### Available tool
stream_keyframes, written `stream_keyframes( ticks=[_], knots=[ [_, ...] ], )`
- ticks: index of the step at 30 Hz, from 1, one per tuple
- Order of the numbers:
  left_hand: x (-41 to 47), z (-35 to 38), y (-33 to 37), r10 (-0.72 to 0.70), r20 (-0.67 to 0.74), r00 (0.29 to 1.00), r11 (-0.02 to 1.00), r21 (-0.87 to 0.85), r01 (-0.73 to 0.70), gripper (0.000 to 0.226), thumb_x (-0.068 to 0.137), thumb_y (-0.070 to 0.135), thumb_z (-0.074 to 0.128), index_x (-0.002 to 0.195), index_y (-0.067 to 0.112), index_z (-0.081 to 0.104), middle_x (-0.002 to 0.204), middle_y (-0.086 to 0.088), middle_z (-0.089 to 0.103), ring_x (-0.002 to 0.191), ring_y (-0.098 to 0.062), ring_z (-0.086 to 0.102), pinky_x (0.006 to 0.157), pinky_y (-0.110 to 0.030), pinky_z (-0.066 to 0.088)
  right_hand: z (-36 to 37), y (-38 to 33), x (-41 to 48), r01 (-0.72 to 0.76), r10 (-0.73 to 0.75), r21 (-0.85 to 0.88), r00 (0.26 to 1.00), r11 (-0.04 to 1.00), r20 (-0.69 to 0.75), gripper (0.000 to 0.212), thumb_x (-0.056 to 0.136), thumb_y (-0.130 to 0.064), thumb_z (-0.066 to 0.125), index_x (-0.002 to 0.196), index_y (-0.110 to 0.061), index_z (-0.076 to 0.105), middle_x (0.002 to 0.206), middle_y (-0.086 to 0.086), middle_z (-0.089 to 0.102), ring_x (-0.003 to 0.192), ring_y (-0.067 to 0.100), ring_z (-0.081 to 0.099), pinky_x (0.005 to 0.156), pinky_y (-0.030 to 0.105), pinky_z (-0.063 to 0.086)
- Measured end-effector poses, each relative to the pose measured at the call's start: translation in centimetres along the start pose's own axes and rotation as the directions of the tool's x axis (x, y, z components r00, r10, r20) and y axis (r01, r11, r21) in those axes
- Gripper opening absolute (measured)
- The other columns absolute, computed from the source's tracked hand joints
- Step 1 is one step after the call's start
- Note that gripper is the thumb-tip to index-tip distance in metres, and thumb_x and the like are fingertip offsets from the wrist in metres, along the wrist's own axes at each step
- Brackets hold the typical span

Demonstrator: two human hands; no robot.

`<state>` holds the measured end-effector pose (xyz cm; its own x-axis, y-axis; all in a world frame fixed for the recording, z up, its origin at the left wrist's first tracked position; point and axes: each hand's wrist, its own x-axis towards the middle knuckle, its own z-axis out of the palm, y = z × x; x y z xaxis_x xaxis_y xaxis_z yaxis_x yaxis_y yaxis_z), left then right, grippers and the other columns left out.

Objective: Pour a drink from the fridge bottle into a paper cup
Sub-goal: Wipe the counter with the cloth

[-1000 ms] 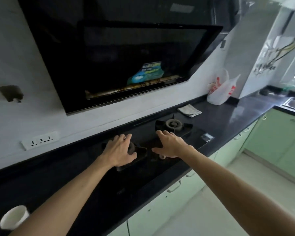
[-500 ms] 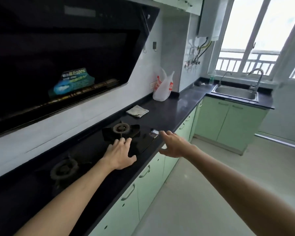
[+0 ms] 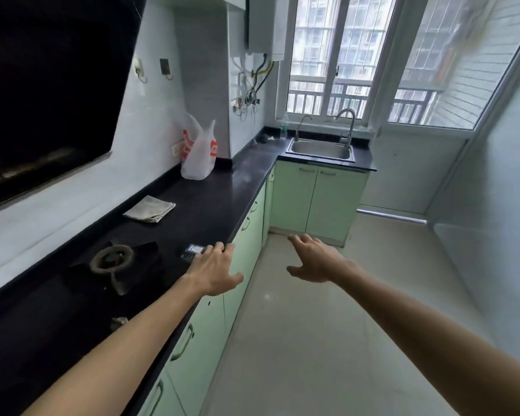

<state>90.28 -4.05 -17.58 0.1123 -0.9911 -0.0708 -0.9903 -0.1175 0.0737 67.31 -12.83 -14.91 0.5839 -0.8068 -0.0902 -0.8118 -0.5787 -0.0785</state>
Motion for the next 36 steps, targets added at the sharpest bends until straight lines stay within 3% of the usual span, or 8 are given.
stream_keyframes(
  ticks=[9, 17, 36],
  knots=[
    [12.0, -2.3, 1.9, 0.161, 0.001, 0.987, 0.986, 0.051, -0.161, 0.077, 0.09, 0.056, 0.049, 0.15, 0.014, 0.028, 0.142, -0.012, 0.045, 0.129, -0.031, 0.045, 0.103, -0.048, 0.042, -1.4, 5.8, 5.3, -0.17, 0.172, 0.044, 0.985, 0.984, -0.03, 0.081, 0.089, -0.053, 0.062, 0.15, -0.016, 0.023, 0.14, 0.015, 0.043, 0.126, 0.037, 0.047, 0.096, 0.046, 0.048],
    [19.3, -2.5, 3.2, 0.21, 0.01, 0.978, 0.977, 0.044, -0.21, 0.079, 0.091, 0.056, 0.05, 0.153, 0.015, 0.024, 0.145, -0.011, 0.044, 0.132, -0.03, 0.043, 0.106, -0.048, 0.04, -2.1, 10.3, 8.1, -0.272, 0.277, 0.096, 0.96, 0.958, -0.039, 0.082, 0.089, -0.054, 0.061, 0.151, -0.017, 0.023, 0.141, 0.016, 0.043, 0.127, 0.037, 0.047, 0.098, 0.045, 0.047],
    [39.1, -2.0, 11.5, 0.134, 0.021, 0.991, 0.99, 0.048, -0.135, 0.068, 0.091, 0.054, 0.048, 0.145, 0.015, 0.034, 0.137, -0.008, 0.049, 0.125, -0.028, 0.048, 0.1, -0.043, 0.042, -2.4, 28.0, 23.8, -0.22, 0.221, 0.145, 0.975, 0.965, 0.012, 0.083, 0.089, -0.055, 0.059, 0.152, -0.02, 0.018, 0.143, 0.012, 0.041, 0.129, 0.032, 0.045, 0.098, 0.046, 0.047]
  ],
)
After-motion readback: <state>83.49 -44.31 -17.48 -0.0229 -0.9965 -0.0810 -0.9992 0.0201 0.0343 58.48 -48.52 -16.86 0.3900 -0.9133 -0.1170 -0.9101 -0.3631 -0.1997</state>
